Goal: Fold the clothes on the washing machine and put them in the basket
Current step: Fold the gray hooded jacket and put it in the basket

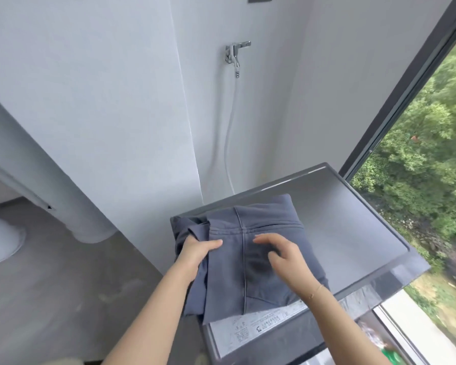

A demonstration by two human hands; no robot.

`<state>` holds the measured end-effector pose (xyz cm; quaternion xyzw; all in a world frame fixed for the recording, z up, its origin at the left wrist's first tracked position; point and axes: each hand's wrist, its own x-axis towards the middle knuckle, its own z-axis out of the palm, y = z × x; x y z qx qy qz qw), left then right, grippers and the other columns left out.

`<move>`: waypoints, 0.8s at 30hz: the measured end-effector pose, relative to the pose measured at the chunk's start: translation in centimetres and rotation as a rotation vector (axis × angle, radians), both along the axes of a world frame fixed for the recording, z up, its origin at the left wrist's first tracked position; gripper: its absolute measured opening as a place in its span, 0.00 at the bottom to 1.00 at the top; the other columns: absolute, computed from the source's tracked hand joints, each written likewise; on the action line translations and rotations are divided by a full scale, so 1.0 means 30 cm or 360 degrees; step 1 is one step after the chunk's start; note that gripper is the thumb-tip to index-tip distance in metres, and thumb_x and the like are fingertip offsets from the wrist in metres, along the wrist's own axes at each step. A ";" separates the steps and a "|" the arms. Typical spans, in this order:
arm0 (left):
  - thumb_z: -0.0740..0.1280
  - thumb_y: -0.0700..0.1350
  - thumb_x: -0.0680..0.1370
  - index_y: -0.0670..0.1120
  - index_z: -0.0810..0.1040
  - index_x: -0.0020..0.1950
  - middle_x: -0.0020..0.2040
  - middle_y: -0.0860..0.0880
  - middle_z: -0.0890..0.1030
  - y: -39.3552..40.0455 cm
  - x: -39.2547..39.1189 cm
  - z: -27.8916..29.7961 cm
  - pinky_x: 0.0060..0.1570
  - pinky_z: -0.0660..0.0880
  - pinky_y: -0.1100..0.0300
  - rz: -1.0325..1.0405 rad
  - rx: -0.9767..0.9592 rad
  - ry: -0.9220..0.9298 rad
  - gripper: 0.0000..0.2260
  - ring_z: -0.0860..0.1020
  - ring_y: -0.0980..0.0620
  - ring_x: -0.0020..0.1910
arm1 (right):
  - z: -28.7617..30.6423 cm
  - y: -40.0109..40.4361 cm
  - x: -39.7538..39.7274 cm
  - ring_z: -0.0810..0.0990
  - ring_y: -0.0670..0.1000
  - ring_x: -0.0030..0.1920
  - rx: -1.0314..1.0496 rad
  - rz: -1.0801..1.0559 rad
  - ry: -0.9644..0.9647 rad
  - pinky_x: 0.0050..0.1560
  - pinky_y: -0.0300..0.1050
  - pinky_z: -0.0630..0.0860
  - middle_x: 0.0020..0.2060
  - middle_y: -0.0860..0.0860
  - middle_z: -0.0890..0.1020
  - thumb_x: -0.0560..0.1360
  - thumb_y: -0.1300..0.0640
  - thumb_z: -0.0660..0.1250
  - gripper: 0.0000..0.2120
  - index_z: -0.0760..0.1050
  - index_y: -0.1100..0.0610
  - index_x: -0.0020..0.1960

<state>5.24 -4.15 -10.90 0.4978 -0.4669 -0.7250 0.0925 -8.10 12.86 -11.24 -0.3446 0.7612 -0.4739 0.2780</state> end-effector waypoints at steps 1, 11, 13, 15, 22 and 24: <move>0.75 0.34 0.70 0.41 0.81 0.48 0.48 0.42 0.84 0.006 -0.011 0.005 0.41 0.80 0.57 0.0054 -0.0066 -0.0010 0.09 0.83 0.47 0.43 | -0.005 0.002 -0.010 0.77 0.42 0.60 -0.0025 -0.0155 0.0094 0.67 0.42 0.69 0.54 0.43 0.81 0.68 0.75 0.57 0.27 0.79 0.47 0.52; 0.73 0.29 0.69 0.38 0.80 0.53 0.48 0.42 0.84 -0.133 0.055 0.070 0.45 0.78 0.56 0.0176 -0.0288 0.0133 0.14 0.83 0.47 0.45 | -0.058 -0.110 0.015 0.48 0.48 0.78 0.0497 -0.0008 0.0816 0.76 0.51 0.40 0.77 0.43 0.57 0.82 0.45 0.52 0.23 0.60 0.43 0.76; 0.73 0.28 0.69 0.38 0.79 0.52 0.52 0.39 0.82 -0.145 0.103 -0.015 0.45 0.77 0.56 0.0240 -0.0242 -0.0030 0.14 0.81 0.46 0.45 | -0.120 -0.131 0.049 0.44 0.49 0.79 0.0723 0.0148 0.0969 0.75 0.54 0.34 0.78 0.44 0.53 0.78 0.38 0.41 0.29 0.54 0.41 0.78; 0.74 0.30 0.69 0.39 0.79 0.51 0.54 0.39 0.82 -0.130 0.142 -0.076 0.48 0.76 0.53 0.0276 -0.0205 -0.0106 0.13 0.81 0.44 0.48 | -0.171 -0.141 0.075 0.45 0.51 0.79 0.0807 0.0178 0.1118 0.74 0.55 0.33 0.78 0.45 0.54 0.77 0.39 0.38 0.31 0.53 0.42 0.78; 0.82 0.53 0.62 0.46 0.73 0.66 0.62 0.47 0.78 -0.167 0.173 -0.141 0.56 0.76 0.51 0.0176 -0.0188 -0.0384 0.36 0.78 0.46 0.59 | -0.209 -0.158 0.066 0.52 0.53 0.78 0.0929 0.0116 0.1247 0.74 0.57 0.37 0.77 0.46 0.60 0.79 0.41 0.44 0.27 0.57 0.42 0.77; 0.79 0.45 0.68 0.43 0.80 0.56 0.52 0.46 0.84 -0.134 0.175 -0.120 0.46 0.78 0.57 0.0187 0.0023 -0.0142 0.19 0.82 0.49 0.48 | -0.211 -0.175 0.046 0.53 0.52 0.78 0.0946 0.0163 0.1277 0.74 0.57 0.37 0.77 0.46 0.60 0.79 0.41 0.43 0.27 0.56 0.42 0.77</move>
